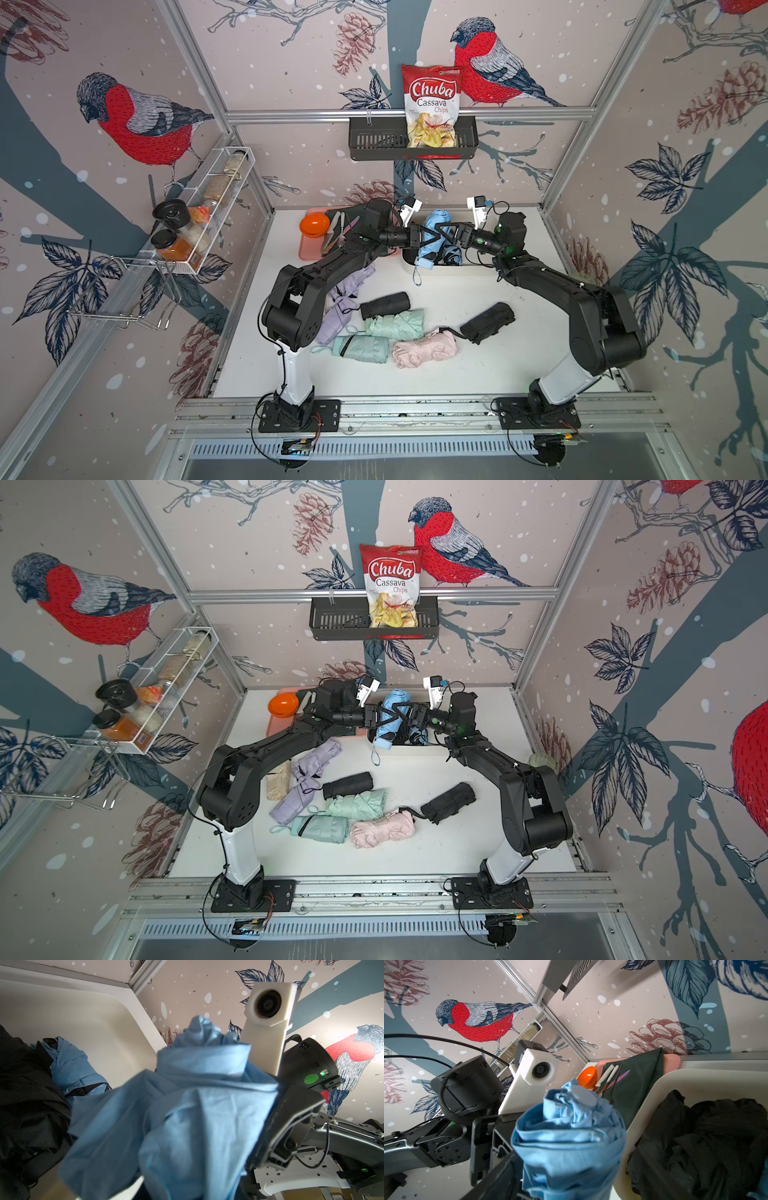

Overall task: Put the umbrella into the storage box
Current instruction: Place the umbrella in the storage box.

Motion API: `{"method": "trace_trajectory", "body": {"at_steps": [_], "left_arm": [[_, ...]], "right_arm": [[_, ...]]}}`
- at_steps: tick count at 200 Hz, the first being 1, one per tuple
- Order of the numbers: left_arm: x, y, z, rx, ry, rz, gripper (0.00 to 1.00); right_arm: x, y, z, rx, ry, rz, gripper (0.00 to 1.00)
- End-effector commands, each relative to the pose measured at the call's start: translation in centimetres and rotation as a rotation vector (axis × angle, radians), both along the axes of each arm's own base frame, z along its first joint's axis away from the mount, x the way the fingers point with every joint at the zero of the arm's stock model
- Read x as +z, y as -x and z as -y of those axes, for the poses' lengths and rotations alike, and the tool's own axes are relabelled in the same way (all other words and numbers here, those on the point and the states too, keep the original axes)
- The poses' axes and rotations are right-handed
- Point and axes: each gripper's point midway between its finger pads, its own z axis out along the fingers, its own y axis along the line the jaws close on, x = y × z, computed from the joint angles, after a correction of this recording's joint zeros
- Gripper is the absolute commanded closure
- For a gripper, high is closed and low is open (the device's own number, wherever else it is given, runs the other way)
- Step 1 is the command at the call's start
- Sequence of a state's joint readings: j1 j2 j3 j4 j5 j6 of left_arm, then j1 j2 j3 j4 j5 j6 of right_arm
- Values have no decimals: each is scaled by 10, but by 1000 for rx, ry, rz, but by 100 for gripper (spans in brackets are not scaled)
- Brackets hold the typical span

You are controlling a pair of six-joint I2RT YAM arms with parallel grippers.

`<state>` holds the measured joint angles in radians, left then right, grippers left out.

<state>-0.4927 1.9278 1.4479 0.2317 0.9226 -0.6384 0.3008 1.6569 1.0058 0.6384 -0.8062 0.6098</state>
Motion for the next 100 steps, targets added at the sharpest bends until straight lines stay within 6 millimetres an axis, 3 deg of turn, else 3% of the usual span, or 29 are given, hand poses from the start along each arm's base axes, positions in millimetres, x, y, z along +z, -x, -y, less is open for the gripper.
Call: {"method": "trace_trajectory", "body": {"at_steps": [1,21,49,81,100], "left_arm": [[13,-2,3,-17,28,68,80],[12,-5,3,0,24,65,71],[14,-9,1,29,19,70,42],[17,-13,-5,69,19,76,2],[19,-17,-17,120,22,81,1]], "right_arm": [[19,5,-6,56,-57,47,32],[18,4,-6,58,-56,39,55],[16,1,-3,36,-39,31,78],[16,-9,6,-28,10,22,81],[14,-20,16,-108,70,3,85]]}}
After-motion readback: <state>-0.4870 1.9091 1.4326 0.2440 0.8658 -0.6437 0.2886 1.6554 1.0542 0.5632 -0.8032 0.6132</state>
